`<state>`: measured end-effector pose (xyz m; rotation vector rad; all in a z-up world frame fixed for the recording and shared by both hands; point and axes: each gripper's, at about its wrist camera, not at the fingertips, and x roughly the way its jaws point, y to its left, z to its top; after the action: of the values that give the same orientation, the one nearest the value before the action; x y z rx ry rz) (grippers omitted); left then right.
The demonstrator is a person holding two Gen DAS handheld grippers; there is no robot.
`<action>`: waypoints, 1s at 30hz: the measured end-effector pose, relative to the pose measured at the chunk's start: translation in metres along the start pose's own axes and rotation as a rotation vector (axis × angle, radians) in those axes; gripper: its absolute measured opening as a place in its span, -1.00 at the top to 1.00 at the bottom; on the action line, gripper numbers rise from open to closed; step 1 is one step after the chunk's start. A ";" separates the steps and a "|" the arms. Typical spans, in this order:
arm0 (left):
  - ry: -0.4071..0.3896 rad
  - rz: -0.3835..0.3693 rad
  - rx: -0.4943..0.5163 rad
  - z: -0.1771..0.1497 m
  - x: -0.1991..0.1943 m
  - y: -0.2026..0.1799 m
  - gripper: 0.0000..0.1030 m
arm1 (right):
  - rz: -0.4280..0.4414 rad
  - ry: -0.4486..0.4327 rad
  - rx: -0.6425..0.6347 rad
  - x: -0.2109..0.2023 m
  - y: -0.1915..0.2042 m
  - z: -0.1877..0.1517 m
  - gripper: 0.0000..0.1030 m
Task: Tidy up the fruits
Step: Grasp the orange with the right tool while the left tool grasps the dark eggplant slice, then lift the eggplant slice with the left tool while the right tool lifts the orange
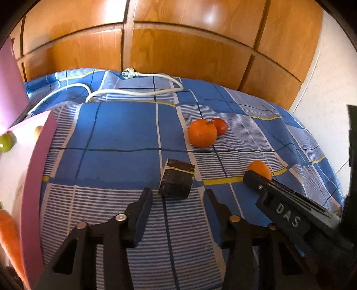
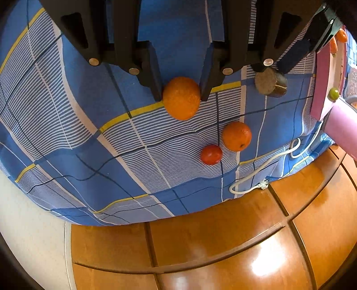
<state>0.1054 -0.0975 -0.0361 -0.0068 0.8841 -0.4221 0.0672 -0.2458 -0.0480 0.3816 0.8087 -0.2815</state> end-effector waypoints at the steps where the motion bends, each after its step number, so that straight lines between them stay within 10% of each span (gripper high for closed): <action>1: 0.000 -0.002 0.001 0.001 0.001 -0.001 0.11 | -0.001 -0.002 0.002 0.000 0.000 0.000 0.34; 17: -0.008 -0.025 -0.075 -0.003 -0.003 0.015 0.46 | 0.001 -0.015 0.014 0.001 -0.001 0.000 0.33; 30: -0.066 0.131 -0.054 -0.064 -0.053 0.014 0.46 | 0.088 0.015 -0.100 -0.002 0.020 -0.011 0.34</action>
<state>0.0329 -0.0546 -0.0394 -0.0120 0.8258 -0.2747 0.0664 -0.2226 -0.0488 0.3246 0.8148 -0.1553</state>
